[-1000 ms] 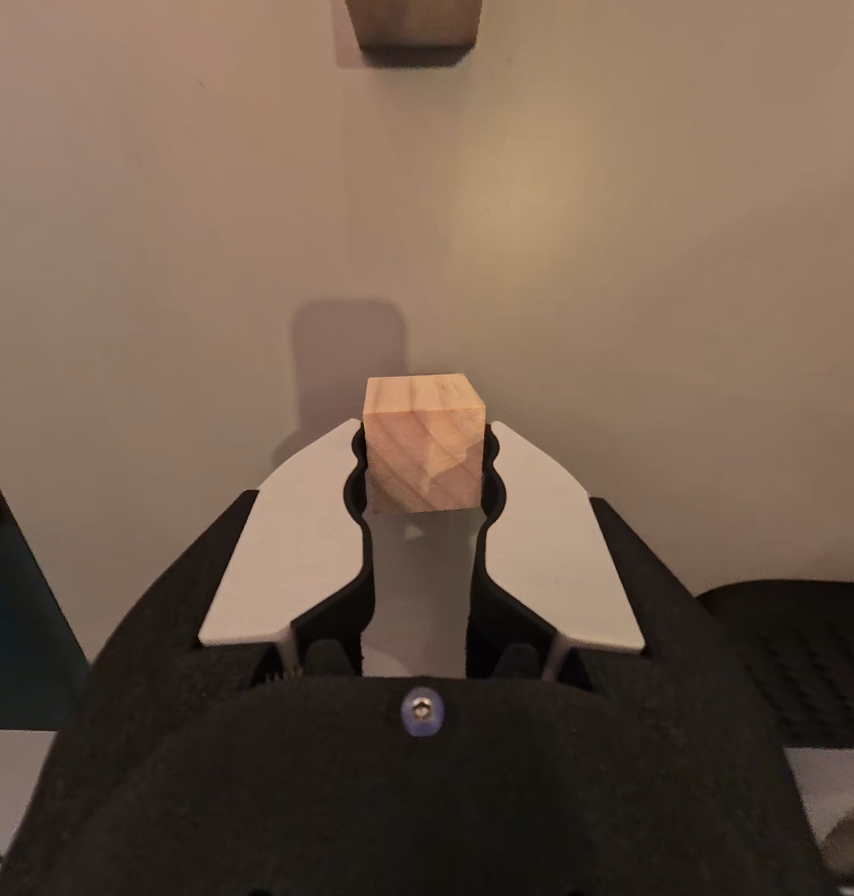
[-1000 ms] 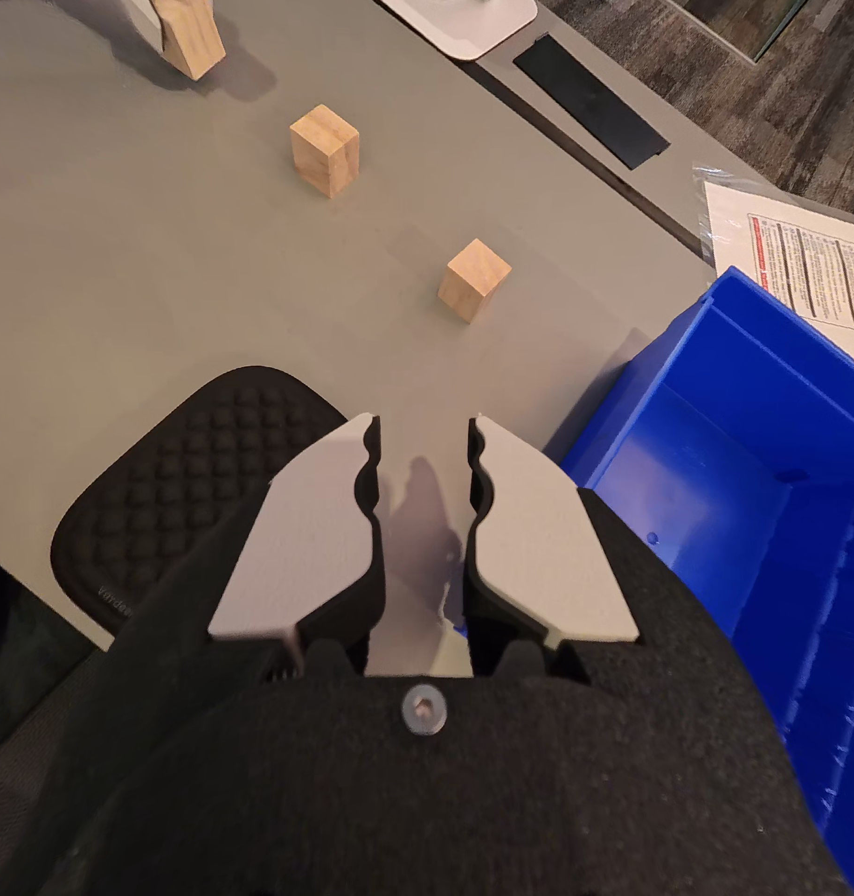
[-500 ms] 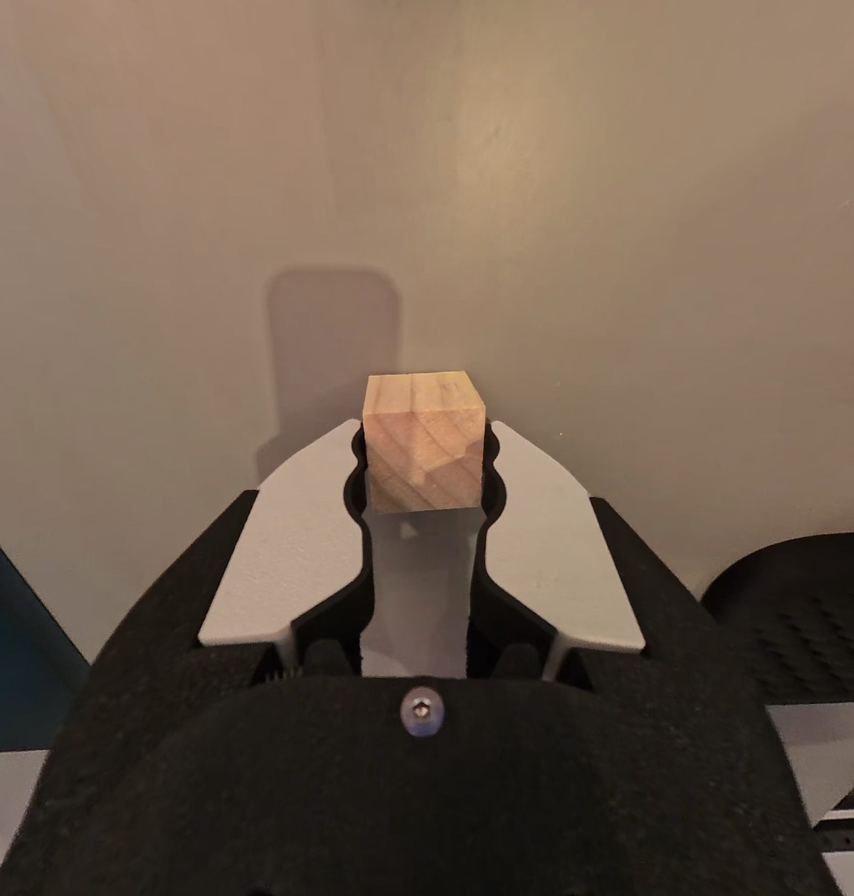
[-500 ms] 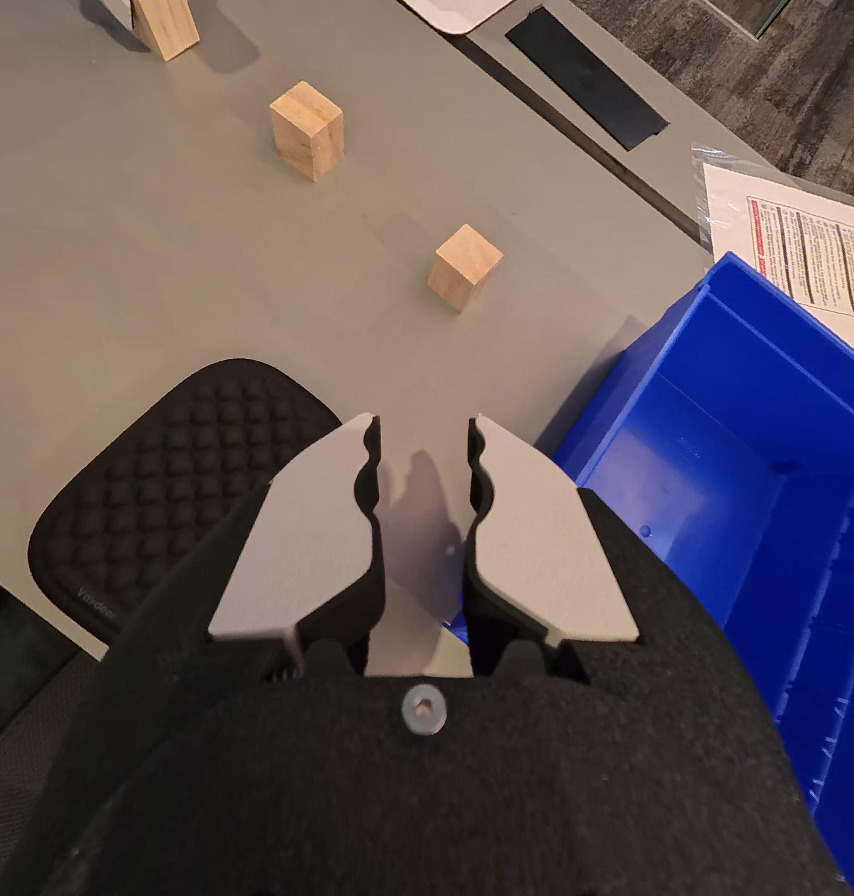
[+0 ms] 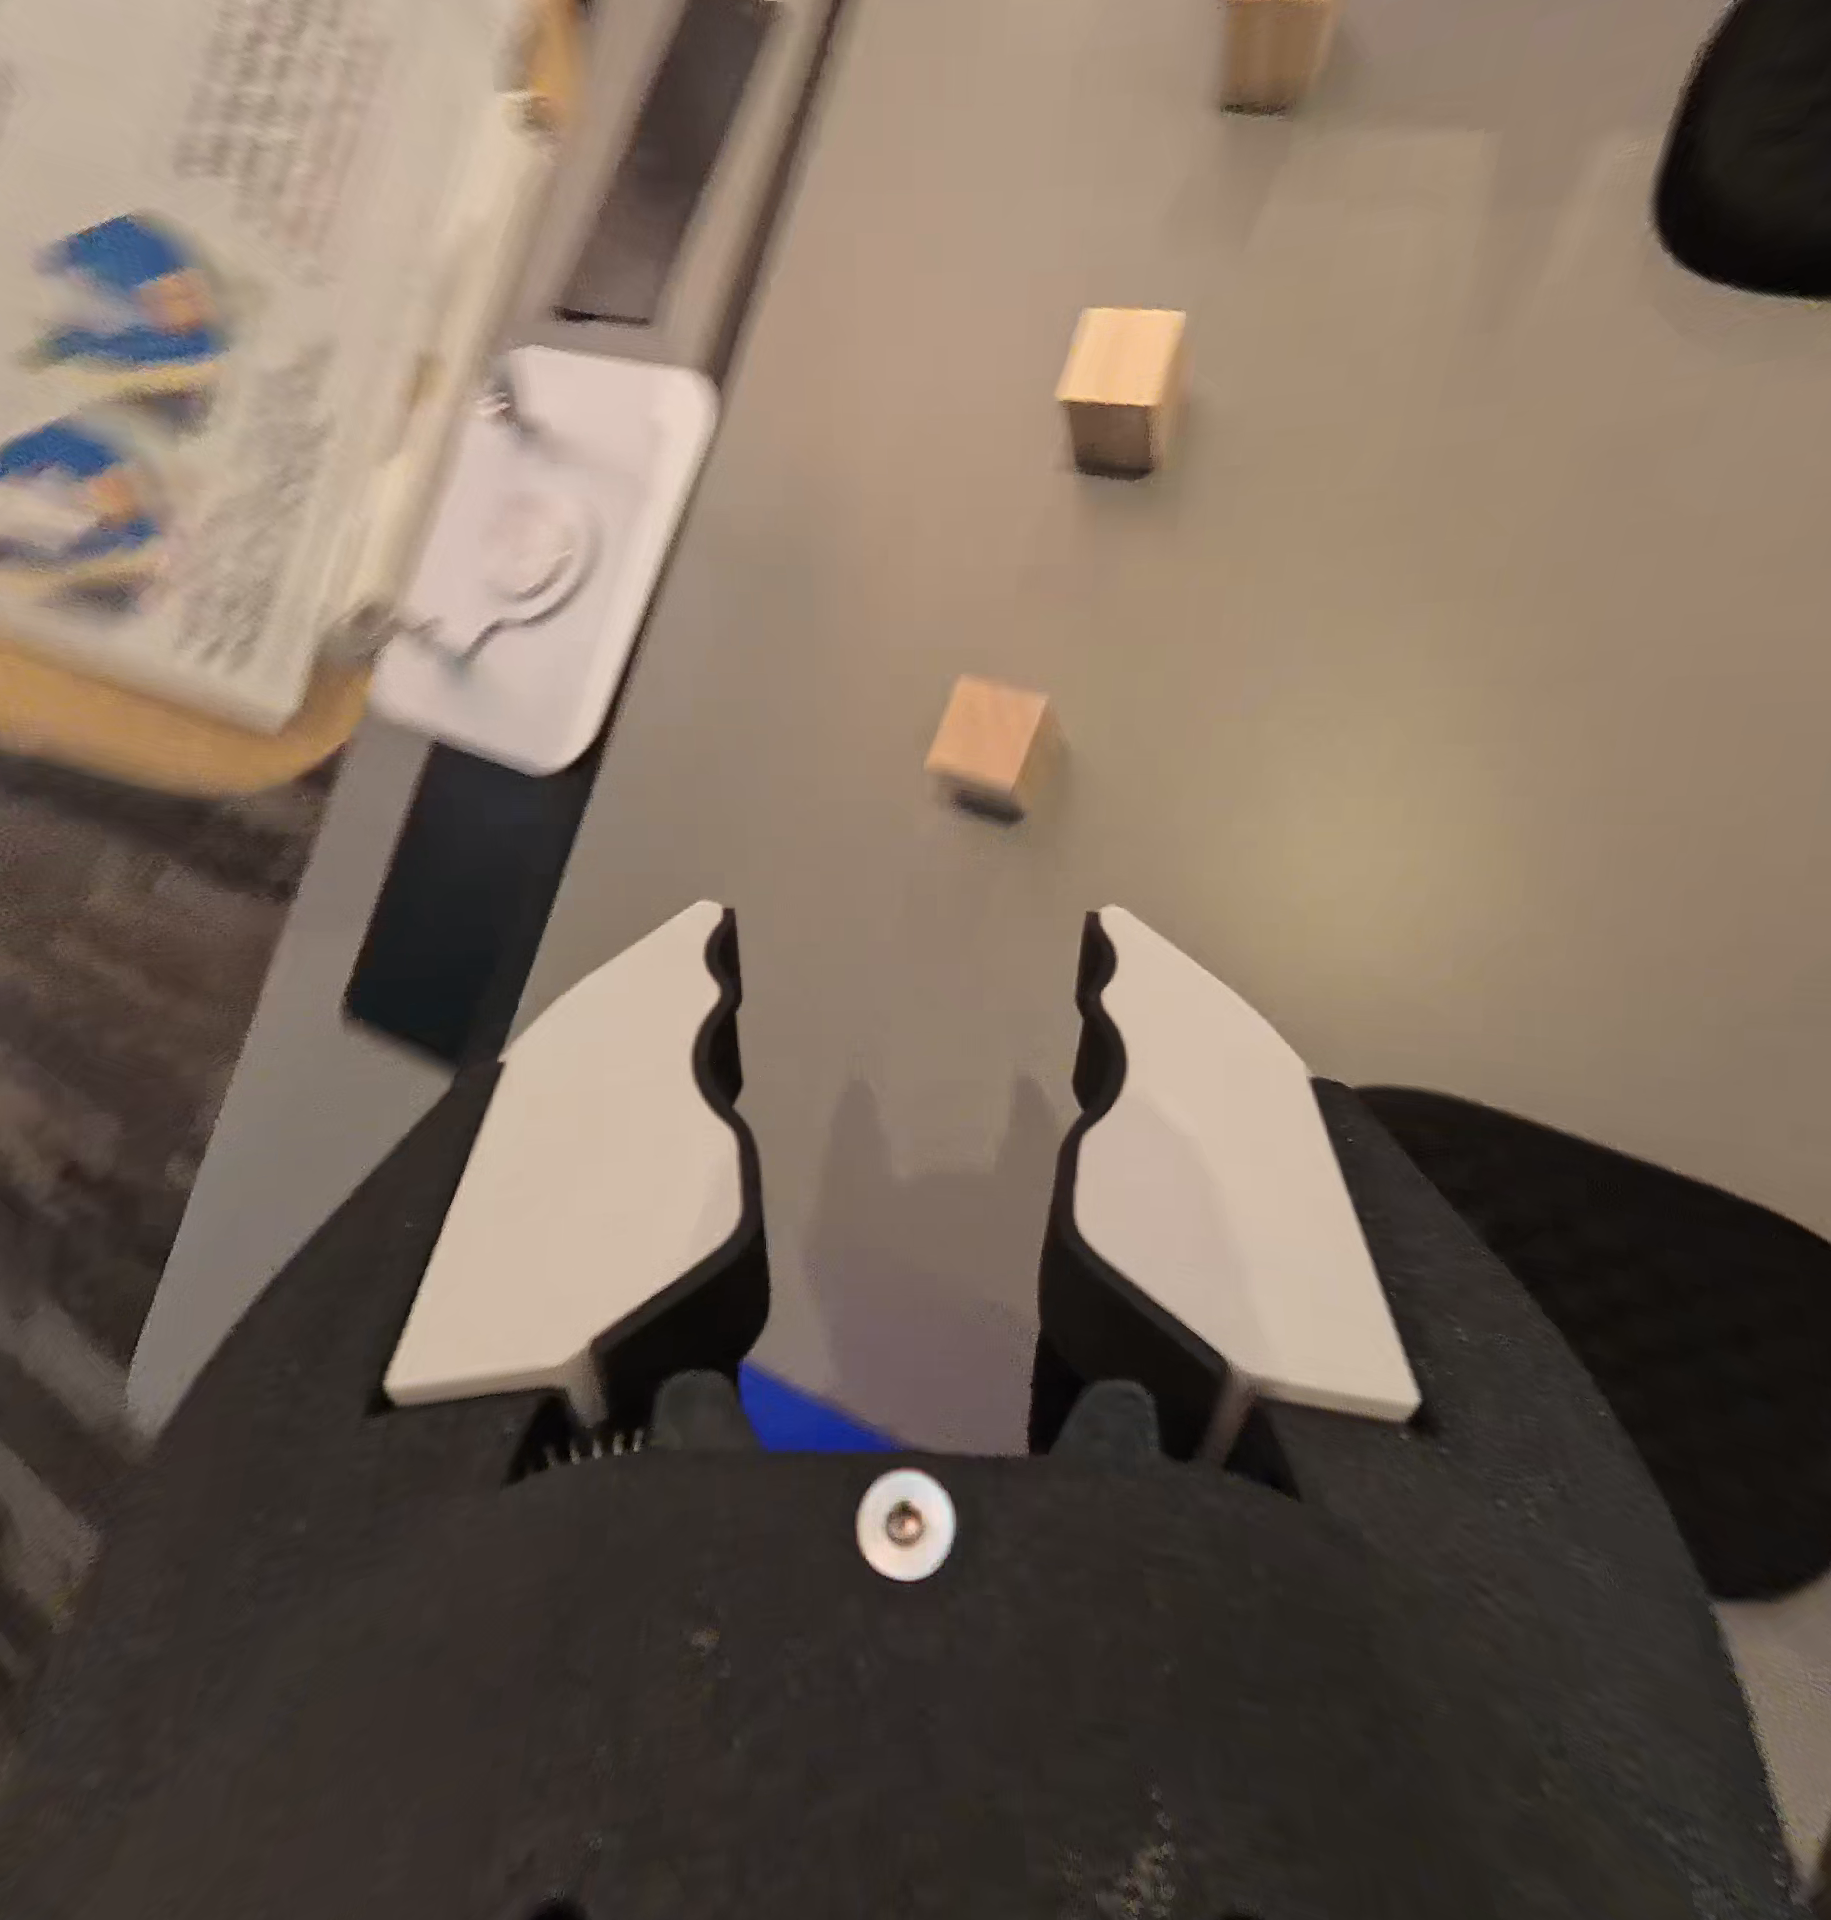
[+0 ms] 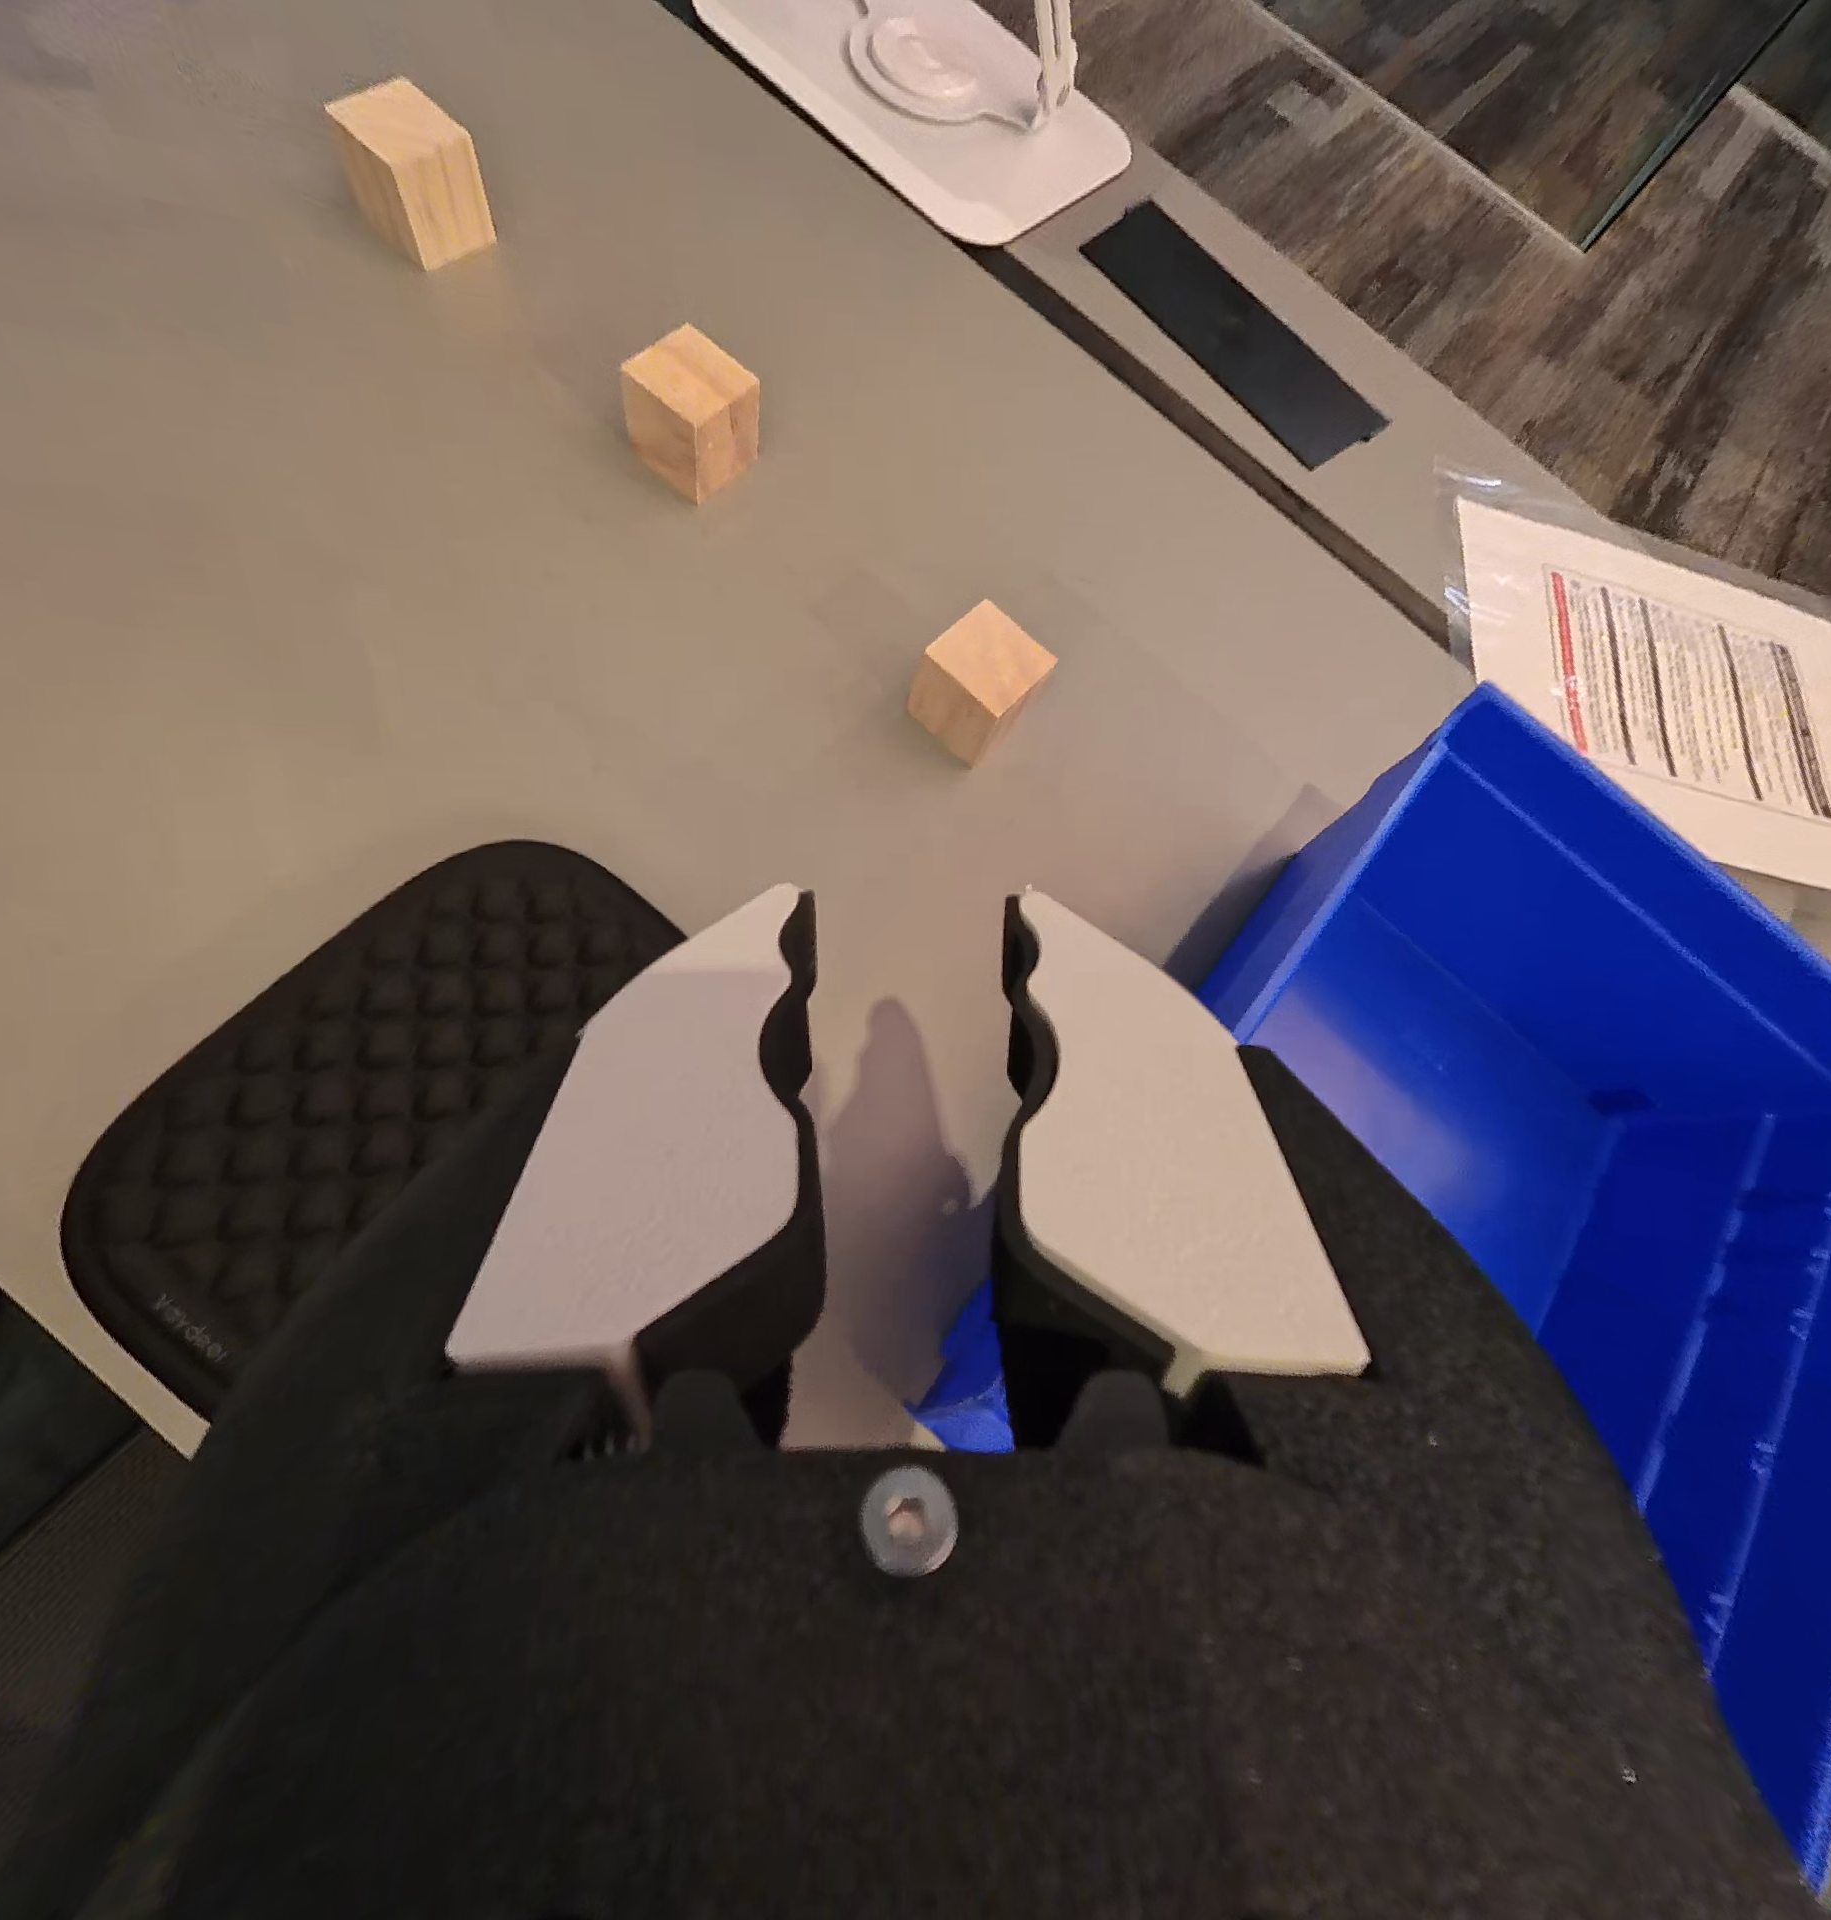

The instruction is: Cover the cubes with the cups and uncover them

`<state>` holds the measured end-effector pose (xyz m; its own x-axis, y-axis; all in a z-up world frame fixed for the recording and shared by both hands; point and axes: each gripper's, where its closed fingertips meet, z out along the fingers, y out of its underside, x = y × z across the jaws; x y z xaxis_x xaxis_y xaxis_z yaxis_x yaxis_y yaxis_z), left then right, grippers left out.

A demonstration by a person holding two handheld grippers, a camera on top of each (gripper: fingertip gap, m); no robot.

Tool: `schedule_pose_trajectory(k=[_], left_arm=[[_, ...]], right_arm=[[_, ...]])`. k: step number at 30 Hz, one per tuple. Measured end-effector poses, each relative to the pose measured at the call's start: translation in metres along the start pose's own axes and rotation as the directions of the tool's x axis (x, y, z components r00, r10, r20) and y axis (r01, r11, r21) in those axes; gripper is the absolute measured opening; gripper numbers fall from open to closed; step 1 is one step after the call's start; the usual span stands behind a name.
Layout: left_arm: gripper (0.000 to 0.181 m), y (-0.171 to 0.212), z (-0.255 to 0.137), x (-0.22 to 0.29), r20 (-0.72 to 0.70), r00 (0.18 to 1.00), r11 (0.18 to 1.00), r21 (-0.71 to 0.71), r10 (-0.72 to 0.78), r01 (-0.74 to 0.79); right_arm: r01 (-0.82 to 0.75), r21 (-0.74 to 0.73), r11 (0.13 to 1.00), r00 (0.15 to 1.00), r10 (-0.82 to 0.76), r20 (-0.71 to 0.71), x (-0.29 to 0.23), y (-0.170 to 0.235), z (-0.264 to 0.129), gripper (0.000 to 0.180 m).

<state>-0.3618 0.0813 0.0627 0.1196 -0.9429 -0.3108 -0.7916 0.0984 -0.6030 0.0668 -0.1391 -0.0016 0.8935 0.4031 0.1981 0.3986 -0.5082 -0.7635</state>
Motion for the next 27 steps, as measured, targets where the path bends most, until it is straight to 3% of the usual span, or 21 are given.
schedule_pose_trajectory(k=[3, 5, 10, 19, 27], left_arm=[[0.059, 0.073, -0.07, -0.011, 0.139, 0.987, 0.995, -0.036, -0.084, 0.09], [0.053, 0.128, -0.095, -0.005, 0.148, 0.982, 0.985, -0.11, -0.119, 0.136], [0.055, 0.222, -0.095, 0.03, 0.054, 0.987, 0.94, -0.304, -0.149, 0.158], [0.056, 0.275, -0.047, 0.05, -0.145, 0.989, 0.91, -0.407, 0.021, -0.08], [0.055, 0.307, -0.024, 0.057, -0.306, 0.952, 0.869, -0.463, 0.024, -0.171]], right_arm=[[0.005, 0.016, 1.0, 1.0, -0.005, 0.015, 0.001, -0.008, 0.001, 0.034], [0.008, 0.014, 1.0, 1.0, -0.008, 0.013, 0.002, -0.013, 0.004, 0.034], [-0.003, 0.035, 0.999, 1.0, 0.002, 0.029, -0.013, -0.031, 0.011, 0.034], [-0.03, 0.004, 1.0, 0.999, 0.03, -0.025, -0.045, -0.05, 0.01, 0.037], [-0.037, -0.01, 0.999, 0.997, 0.037, -0.061, -0.059, -0.067, 0.004, 0.037]])
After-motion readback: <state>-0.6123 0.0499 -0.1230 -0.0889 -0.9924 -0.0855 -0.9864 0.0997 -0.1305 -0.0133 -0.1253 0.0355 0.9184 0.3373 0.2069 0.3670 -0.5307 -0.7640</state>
